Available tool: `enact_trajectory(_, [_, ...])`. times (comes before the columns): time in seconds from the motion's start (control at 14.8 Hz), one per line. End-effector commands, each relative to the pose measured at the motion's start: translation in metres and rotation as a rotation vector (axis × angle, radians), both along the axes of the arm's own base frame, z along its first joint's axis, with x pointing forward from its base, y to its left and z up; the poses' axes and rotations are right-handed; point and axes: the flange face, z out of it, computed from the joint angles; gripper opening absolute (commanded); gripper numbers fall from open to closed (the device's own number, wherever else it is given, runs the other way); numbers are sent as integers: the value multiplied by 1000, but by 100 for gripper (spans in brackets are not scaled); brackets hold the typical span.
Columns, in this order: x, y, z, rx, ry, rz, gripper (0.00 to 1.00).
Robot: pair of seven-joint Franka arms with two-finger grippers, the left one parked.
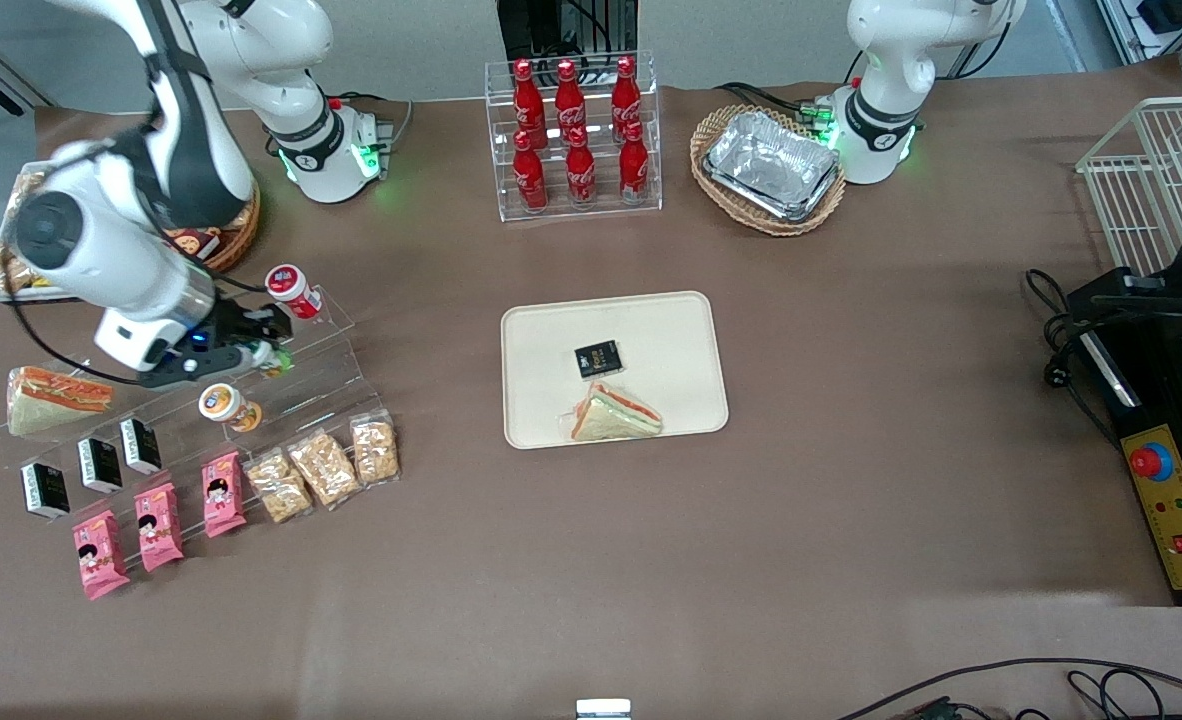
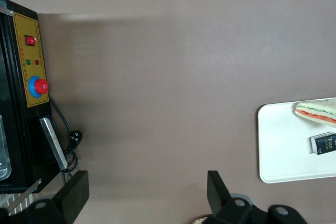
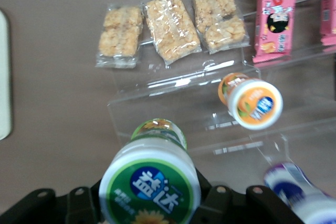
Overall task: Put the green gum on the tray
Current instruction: 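Lift the green gum bottle and carry it toward the cream tray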
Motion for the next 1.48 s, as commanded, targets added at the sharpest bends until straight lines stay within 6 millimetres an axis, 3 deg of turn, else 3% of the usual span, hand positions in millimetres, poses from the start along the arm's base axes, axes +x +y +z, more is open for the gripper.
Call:
enact_trajectory(0.0, [9, 9, 62, -10, 76, -46, 16])
enact_trajectory(0.2, [7, 35, 106, -8, 91, -48, 16])
enact_trajectory(0.34, [3, 72, 125, -19, 70, -72, 16])
enact_trajectory(0.74, [-22, 193, 121, 52, 58, -238, 17])
enact_trajectory(1.01, [-35, 265, 71, 29, 45, -365, 17])
enact_trajectory(1.21, [-58, 305, 8, 33, 3, -434, 17])
enact_trajectory(1.42, [-84, 329, -56, 62, -42, -490, 17])
